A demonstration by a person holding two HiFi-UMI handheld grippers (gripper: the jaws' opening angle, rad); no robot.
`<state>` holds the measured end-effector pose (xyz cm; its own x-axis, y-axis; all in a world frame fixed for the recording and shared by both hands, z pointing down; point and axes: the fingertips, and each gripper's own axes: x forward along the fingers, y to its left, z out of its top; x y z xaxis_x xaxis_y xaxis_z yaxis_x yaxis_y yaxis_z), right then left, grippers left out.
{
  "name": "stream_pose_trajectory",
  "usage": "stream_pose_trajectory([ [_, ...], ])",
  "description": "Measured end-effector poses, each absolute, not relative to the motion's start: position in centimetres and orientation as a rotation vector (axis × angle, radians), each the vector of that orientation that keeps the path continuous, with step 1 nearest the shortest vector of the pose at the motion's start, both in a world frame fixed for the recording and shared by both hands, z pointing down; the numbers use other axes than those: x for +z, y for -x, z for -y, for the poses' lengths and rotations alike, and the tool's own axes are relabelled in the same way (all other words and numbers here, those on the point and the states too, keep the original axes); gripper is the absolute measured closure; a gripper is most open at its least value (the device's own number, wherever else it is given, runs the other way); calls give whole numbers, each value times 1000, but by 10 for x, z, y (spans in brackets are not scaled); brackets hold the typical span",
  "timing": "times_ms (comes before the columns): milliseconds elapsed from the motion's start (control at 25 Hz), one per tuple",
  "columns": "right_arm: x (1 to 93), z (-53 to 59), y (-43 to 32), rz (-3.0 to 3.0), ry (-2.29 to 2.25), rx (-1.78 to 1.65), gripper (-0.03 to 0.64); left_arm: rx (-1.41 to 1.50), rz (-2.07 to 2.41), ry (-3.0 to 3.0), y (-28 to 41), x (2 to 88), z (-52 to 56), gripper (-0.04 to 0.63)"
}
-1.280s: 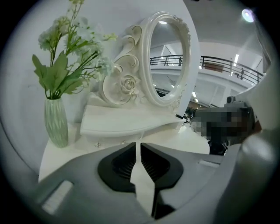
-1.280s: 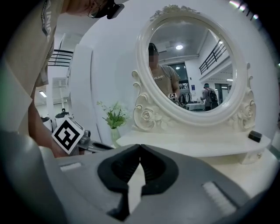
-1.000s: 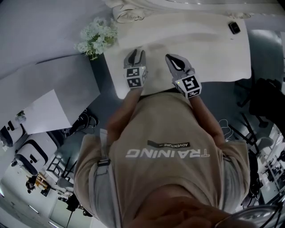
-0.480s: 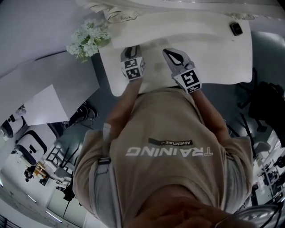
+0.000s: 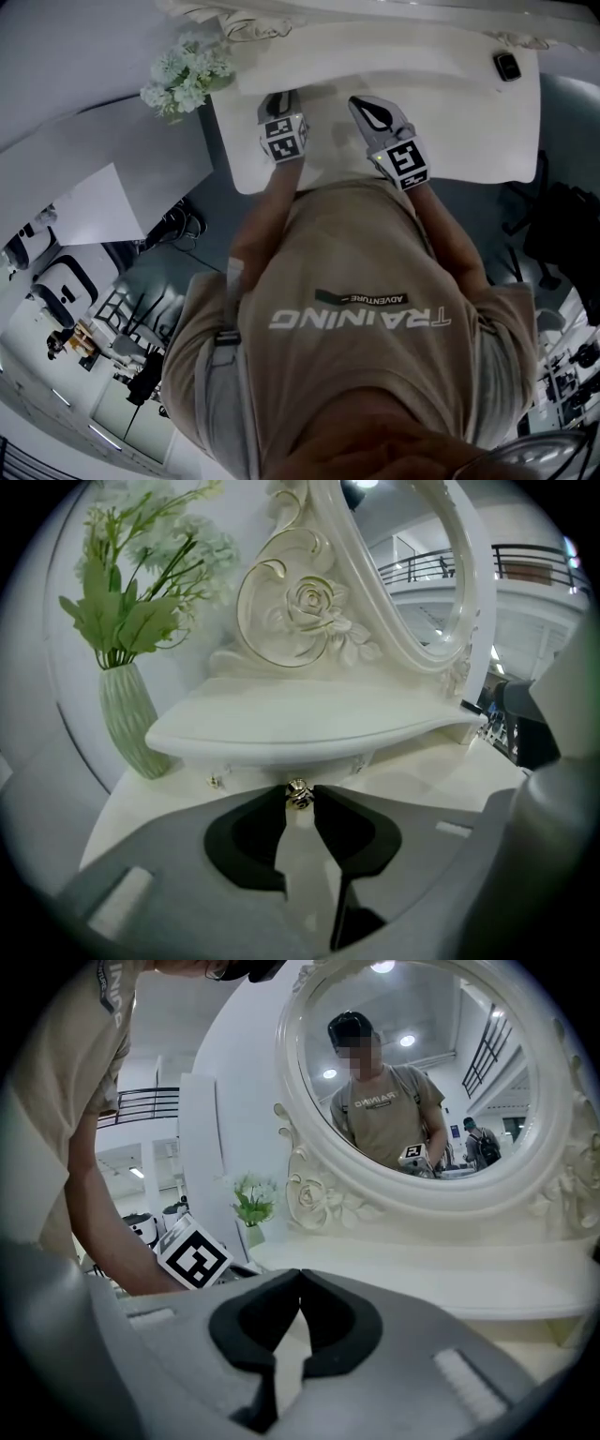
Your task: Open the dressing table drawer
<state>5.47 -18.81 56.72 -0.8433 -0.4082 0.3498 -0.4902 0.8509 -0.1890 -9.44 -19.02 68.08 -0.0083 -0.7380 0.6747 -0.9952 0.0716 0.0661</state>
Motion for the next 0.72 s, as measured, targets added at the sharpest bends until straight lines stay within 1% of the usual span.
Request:
stream_pose_trajectory([
  [320, 583, 195, -58, 2719, -671, 368, 614, 643, 1807, -1721, 93, 679, 182, 497],
  [720, 578, 181, -62, 2730, -661, 350, 614, 659, 1792, -1706, 84, 683, 156, 497],
])
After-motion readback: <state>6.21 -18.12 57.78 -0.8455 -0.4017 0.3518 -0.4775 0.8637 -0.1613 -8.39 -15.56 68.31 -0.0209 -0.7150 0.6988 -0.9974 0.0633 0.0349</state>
